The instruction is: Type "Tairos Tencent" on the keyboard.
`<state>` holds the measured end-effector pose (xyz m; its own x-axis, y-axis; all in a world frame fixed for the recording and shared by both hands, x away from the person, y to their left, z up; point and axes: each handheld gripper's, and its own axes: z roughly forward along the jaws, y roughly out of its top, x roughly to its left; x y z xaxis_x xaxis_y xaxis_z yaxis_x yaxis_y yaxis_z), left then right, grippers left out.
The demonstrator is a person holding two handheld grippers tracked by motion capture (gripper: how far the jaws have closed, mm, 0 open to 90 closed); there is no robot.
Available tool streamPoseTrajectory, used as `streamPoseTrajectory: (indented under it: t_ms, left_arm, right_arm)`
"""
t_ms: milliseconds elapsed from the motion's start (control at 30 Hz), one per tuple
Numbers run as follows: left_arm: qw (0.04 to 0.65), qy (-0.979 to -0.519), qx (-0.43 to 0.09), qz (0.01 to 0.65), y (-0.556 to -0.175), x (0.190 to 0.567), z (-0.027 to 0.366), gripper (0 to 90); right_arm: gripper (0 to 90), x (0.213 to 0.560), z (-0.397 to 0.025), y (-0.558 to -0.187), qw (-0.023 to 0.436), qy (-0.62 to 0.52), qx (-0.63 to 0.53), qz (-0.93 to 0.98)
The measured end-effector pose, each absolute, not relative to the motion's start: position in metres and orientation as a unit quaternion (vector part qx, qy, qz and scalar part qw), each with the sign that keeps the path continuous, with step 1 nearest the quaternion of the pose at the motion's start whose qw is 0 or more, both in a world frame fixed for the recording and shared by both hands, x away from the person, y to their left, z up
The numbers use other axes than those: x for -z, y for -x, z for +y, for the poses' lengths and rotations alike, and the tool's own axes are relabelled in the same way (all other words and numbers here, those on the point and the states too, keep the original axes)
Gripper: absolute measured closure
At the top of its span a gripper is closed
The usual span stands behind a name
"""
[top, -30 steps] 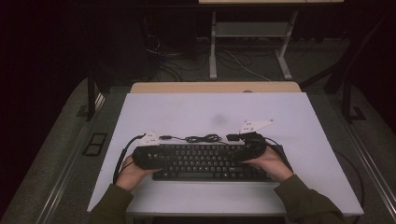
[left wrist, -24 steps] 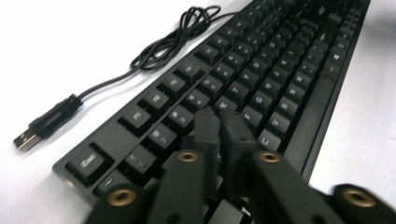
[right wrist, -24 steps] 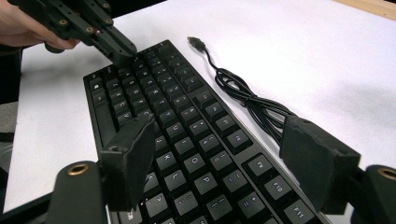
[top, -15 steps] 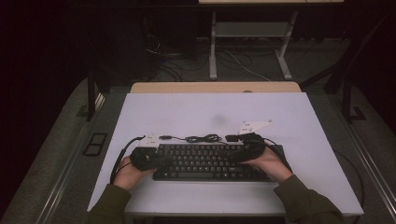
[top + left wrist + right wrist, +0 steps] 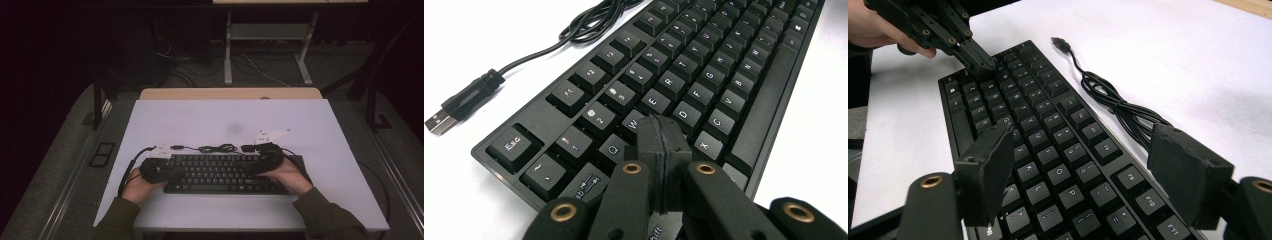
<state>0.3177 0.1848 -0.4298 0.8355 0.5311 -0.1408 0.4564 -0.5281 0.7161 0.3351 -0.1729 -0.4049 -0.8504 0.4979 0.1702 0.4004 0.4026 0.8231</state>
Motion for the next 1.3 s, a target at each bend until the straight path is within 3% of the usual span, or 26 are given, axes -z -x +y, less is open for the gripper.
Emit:
streamPoseTrajectory:
  t_ms: [1033, 1233, 1300]
  left_arm:
    - [0.416, -0.860, -0.054, 0.291, -0.317, 0.422, 0.185, 88.9]
    - [0.418, -0.859, -0.064, 0.288, -0.315, 0.420, 0.181, 77.6]
    - [0.423, -0.855, -0.067, 0.292, -0.315, 0.419, 0.180, 69.9]
  right_arm:
    - [26.2, 0.405, -0.173, -0.335, 0.054, -0.267, -0.476, 0.836]
    - [26.2, 0.405, -0.173, -0.335, 0.051, -0.268, -0.474, 0.837]
    - [26.2, 0.405, -0.172, -0.335, 0.051, -0.269, -0.475, 0.837]
